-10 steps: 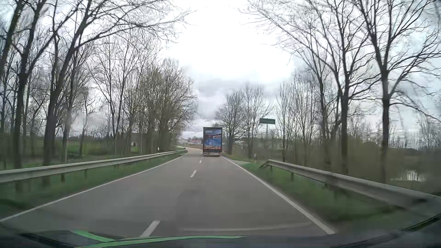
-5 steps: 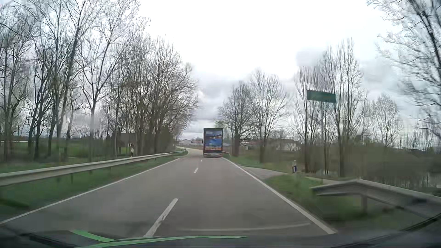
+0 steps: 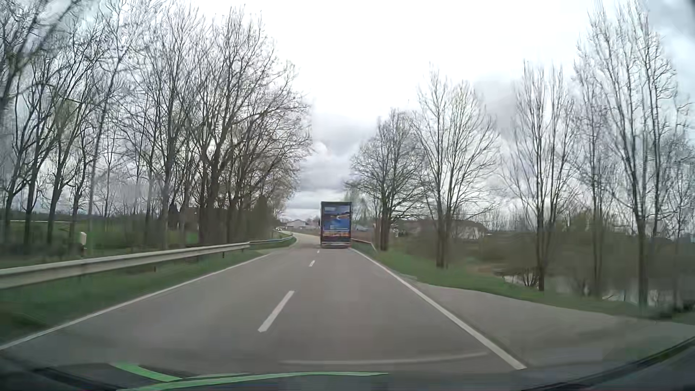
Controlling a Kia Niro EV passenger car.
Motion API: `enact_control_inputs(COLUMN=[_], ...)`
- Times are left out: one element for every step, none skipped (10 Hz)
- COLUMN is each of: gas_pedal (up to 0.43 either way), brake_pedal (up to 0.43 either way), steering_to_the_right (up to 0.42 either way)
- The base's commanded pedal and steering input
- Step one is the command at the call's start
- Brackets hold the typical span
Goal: Follow the waypoints while adhering to traffic rules and regulations
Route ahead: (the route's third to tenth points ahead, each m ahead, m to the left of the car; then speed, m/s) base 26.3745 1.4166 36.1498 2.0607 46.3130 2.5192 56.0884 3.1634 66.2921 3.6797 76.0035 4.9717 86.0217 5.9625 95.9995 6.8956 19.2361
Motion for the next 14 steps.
enact_control_inputs(gas_pedal=[0.209,0.209,0.209,0.209,0.209,0.209,0.209,0.209,0.209,0.189,0.177,0.169,0.150,0.110], brake_pedal=[0.000,0.000,0.000,0.000,0.000,0.000,0.000,0.000,0.000,0.000,0.000,0.000,0.000,0.000], steering_to_the_right=[-0.006,-0.005,-0.005,-0.005,-0.005,-0.005,-0.005,-0.005,-0.005,-0.005,-0.006,-0.006,-0.007,-0.007])
